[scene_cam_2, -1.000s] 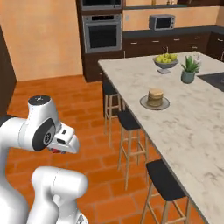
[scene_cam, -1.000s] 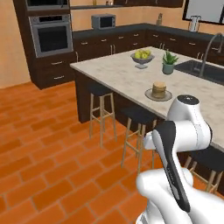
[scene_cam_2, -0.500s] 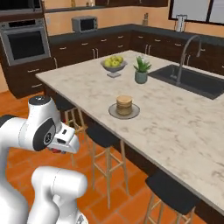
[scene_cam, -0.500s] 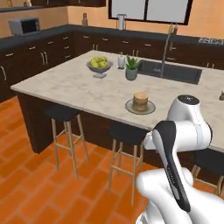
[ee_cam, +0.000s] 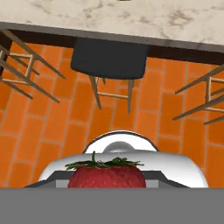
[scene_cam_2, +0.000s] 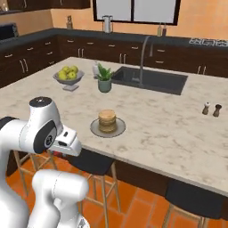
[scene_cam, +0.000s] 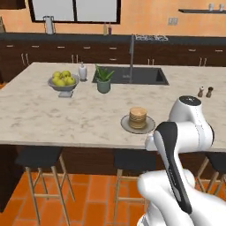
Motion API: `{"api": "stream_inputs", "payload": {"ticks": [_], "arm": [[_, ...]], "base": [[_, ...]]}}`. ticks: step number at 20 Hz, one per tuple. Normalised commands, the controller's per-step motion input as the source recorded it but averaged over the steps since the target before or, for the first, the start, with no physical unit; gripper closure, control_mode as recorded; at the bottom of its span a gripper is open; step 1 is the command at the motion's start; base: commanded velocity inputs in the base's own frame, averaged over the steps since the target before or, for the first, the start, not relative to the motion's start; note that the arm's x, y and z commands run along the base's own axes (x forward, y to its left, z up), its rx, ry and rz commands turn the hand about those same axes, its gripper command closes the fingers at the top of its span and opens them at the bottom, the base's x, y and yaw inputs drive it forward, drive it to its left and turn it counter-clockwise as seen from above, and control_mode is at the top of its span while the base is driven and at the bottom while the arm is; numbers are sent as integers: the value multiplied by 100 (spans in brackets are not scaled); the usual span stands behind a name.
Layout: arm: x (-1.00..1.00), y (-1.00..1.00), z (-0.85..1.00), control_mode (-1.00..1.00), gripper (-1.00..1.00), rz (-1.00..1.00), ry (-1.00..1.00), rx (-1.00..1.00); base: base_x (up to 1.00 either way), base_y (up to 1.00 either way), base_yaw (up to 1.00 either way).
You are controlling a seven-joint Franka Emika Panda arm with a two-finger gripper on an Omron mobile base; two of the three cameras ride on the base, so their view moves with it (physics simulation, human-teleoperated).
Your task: Take the strawberry from the fridge and place it on top of the pancake, located on the dining counter.
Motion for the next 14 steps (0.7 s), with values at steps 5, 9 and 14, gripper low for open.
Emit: {"api": "stream_inputs", "payload": {"ticks": [5, 9, 14], "arm": [[0, 0, 0, 100, 100, 0, 0, 0], [0, 0, 0, 100, 100, 0, 0, 0], [0, 0, 0, 100, 100, 0, 0, 0]], "base": [[56, 50, -40], [59, 19, -29], [71, 0, -15]]}}
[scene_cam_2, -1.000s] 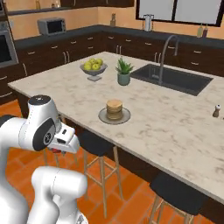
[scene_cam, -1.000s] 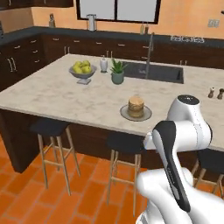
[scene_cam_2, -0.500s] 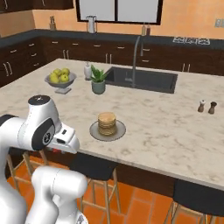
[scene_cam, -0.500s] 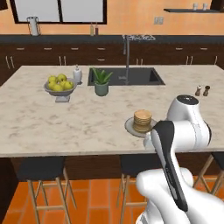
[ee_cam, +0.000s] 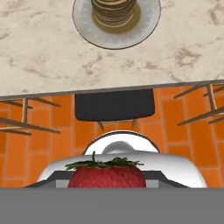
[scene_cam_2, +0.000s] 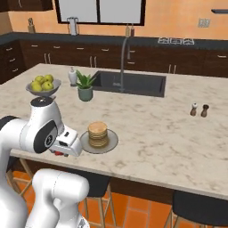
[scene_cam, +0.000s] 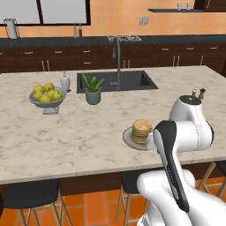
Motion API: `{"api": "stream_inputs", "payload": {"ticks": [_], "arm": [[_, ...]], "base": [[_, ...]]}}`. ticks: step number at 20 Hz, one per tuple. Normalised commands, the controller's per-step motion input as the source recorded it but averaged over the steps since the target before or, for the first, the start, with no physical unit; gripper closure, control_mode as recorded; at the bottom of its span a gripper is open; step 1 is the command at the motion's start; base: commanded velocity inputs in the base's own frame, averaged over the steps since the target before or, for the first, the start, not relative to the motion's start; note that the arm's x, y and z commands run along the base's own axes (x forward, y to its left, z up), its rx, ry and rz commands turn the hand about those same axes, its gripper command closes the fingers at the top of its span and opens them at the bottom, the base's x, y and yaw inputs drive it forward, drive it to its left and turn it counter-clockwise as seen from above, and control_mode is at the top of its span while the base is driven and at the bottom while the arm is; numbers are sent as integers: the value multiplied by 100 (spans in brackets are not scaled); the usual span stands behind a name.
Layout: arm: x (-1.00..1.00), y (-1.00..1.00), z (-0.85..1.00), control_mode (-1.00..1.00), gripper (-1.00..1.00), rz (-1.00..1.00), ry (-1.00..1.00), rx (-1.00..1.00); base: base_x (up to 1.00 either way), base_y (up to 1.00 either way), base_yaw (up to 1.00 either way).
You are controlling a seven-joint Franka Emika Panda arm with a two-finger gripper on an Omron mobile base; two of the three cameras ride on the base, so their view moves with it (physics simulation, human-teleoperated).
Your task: Take the strawberry from the fridge and place it on top of the pancake, located on the dining counter.
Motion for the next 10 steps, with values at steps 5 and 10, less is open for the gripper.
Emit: {"api": "stream_inputs", "payload": {"ticks": [5, 10], "arm": [[0, 0, 0, 100, 100, 0, 0, 0], [0, 0, 0, 100, 100, 0, 0, 0]], "base": [[52, 2, -11], [24, 5, -6]]}}
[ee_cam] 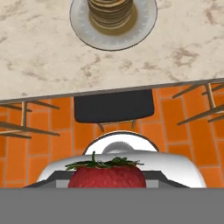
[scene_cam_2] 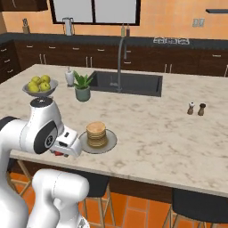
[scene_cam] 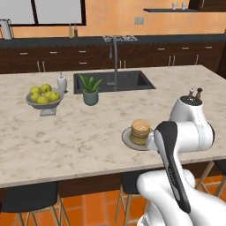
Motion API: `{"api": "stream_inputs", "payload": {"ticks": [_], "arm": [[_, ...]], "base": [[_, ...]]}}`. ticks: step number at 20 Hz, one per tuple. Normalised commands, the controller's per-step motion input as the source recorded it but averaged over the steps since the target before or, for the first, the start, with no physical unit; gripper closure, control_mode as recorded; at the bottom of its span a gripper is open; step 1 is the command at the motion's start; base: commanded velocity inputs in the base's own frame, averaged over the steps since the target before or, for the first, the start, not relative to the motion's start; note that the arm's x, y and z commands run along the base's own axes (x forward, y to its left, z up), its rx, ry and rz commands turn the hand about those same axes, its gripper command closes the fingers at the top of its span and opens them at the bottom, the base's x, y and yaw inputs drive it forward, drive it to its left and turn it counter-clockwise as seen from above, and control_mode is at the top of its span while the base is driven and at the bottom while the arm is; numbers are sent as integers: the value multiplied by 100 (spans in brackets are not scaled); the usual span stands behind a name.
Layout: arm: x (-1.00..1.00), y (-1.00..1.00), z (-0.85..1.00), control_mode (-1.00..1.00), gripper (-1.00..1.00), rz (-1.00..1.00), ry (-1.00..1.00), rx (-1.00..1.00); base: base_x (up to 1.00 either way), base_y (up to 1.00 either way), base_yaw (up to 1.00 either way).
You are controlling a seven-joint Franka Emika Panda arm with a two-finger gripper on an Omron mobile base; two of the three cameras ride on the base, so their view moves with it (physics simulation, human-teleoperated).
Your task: Take the strawberry from the fridge and place it on top of the pancake, located on the dining counter.
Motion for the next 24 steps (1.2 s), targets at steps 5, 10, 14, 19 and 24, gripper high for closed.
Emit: {"api": "stream_inputs", "payload": {"ticks": [5, 10, 14, 19, 24], "arm": [[10, 0, 12, -100, 100, 0, 0, -1], [76, 0, 68, -100, 100, 0, -2, -5], [100, -1, 38, -100, 100, 0, 0, -2], [100, -8, -4, -100, 100, 0, 0, 0], [100, -6, -33, -100, 100, 0, 0, 0]], "base": [[27, 7, 0], [0, 0, 0], [0, 0, 0], [0, 0, 0], [0, 0, 0]]}}
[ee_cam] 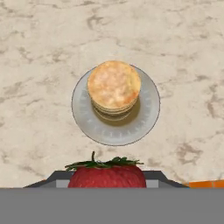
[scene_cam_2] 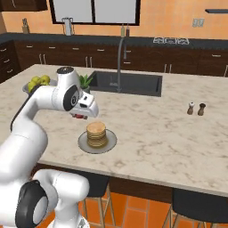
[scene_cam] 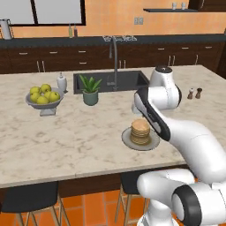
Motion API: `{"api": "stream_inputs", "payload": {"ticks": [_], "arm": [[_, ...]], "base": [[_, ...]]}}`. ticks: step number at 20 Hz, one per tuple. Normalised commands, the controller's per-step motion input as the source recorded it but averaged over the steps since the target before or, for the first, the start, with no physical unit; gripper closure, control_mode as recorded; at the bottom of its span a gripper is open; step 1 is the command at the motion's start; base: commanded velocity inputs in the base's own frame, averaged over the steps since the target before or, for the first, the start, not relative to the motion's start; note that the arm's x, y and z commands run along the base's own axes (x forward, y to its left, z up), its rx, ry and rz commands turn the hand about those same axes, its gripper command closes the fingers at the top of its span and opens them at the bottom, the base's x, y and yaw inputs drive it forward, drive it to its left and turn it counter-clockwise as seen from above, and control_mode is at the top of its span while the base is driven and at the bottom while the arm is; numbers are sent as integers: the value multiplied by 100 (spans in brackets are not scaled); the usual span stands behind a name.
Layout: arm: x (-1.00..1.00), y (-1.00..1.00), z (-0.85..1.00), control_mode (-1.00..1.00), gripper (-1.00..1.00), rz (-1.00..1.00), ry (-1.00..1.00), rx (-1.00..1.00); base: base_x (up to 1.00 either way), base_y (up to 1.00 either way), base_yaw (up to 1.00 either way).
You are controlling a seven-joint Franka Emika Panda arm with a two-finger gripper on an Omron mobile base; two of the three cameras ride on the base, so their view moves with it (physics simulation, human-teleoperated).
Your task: Take the strawberry from the fridge and place it on top of the pancake, located on the dining counter.
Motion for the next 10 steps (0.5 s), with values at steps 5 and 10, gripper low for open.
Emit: {"api": "stream_inputs", "payload": {"ticks": [5, 10], "arm": [[100, -8, -83, -100, 100, 0, 0, -1], [100, -6, -64, -100, 100, 0, -2, -3]], "base": [[0, 0, 0], [0, 0, 0]]}}
